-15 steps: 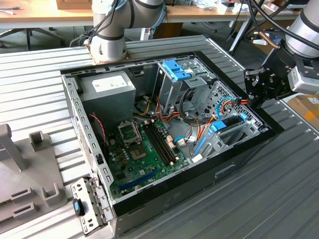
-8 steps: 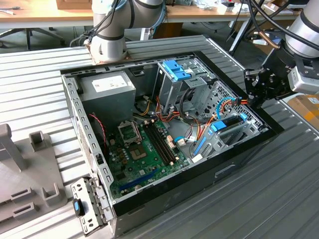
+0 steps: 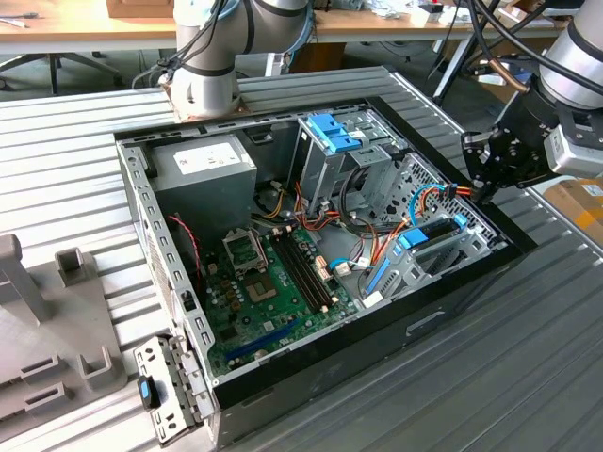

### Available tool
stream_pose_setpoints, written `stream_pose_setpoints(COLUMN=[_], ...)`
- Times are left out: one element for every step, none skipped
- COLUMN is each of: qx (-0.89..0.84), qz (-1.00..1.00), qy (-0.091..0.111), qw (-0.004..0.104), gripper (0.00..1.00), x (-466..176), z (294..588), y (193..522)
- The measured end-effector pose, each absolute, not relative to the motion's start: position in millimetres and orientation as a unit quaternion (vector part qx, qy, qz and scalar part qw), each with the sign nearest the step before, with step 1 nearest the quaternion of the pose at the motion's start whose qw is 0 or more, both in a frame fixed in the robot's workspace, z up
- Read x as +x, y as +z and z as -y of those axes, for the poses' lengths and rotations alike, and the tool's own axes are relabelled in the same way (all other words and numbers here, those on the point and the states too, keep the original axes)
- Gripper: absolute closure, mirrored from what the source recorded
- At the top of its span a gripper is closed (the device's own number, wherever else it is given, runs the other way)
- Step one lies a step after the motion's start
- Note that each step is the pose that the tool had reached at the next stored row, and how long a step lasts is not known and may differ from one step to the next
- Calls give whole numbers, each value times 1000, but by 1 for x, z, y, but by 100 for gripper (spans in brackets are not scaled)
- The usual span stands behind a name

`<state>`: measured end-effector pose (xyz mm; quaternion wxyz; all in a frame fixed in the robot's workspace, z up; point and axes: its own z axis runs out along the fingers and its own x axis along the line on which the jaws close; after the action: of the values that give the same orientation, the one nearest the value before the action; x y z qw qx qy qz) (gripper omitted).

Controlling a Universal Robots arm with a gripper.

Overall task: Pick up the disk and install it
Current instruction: 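Insert the first disk wire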

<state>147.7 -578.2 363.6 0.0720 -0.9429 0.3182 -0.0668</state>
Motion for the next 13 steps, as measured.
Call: stream_pose_setpoints(qx=[-943, -943, -943, -942, -941, -941, -940, -939, -938, -937, -937, -936, -936], qz=[-318, -318, -319, -320, -322, -324, -327, -329, -332, -334, -336, -337, -338], qy=[-67, -67, -67, -67, -67, -67, -67, -67, -67, -68, -68, -68, -68], qw=[72, 72, 72, 72, 72, 72, 72, 72, 72, 72, 72, 72, 72], gripper=[84, 84, 84, 84, 84, 84, 84, 84, 84, 84, 84, 84, 84], x=[148, 148, 148, 147, 147, 147, 146, 145, 145, 144, 143, 142, 141], z=[578, 578, 578, 578, 578, 578, 578, 578, 578, 578, 578, 578, 578], y=[364, 364, 364, 364, 364, 365, 365, 366, 366, 367, 367, 367, 367])
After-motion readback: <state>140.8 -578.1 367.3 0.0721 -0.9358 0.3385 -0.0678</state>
